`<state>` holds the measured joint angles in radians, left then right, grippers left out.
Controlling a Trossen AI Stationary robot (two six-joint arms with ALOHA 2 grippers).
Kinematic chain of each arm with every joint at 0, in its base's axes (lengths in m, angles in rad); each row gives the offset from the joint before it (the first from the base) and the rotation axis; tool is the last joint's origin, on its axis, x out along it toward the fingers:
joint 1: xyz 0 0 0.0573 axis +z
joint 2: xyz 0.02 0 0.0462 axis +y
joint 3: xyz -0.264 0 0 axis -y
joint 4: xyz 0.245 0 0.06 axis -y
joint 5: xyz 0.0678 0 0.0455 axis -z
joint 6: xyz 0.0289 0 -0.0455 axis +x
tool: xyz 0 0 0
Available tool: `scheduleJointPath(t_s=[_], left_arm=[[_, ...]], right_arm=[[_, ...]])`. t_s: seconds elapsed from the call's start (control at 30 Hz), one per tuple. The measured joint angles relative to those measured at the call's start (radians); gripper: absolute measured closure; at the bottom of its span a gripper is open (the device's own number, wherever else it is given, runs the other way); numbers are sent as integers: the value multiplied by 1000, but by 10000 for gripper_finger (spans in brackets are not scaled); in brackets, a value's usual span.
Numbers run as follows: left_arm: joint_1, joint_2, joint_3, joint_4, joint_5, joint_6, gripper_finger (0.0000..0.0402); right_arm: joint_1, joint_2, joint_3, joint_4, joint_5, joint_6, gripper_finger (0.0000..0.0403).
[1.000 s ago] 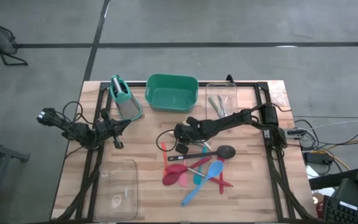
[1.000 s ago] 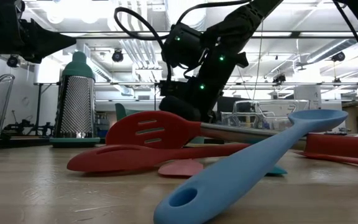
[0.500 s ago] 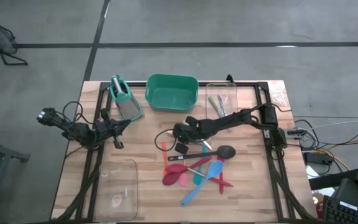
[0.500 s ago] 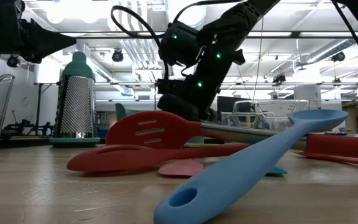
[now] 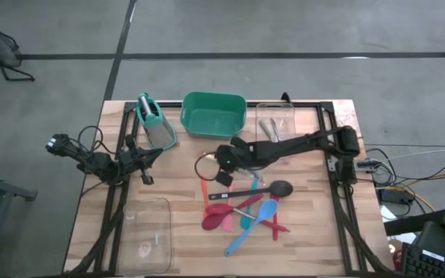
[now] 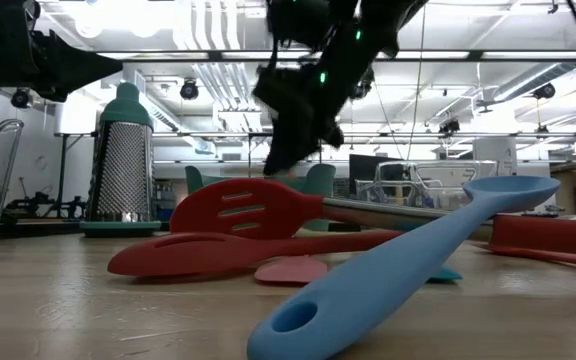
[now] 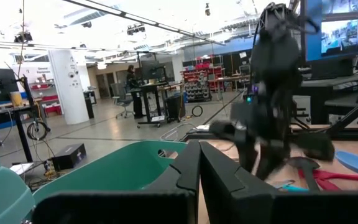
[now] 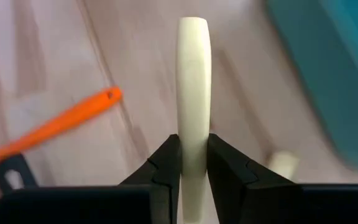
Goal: Pick & Place Kitchen Items
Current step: Put the left yellow knife into the top transparent bin
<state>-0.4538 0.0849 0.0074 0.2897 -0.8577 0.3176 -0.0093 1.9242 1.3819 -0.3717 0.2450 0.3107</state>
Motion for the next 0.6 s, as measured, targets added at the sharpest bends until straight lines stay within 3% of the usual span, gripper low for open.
scheduleJointPath(t_s=[0.37, 0.6], left_arm=[[0, 0, 0, -2, 0, 0, 390], [0, 0, 0, -1, 0, 0, 390]], right_arm=[[-6, -222, -5, -303, 373, 94, 348], [-37, -300, -48, -462, 515, 215, 342]])
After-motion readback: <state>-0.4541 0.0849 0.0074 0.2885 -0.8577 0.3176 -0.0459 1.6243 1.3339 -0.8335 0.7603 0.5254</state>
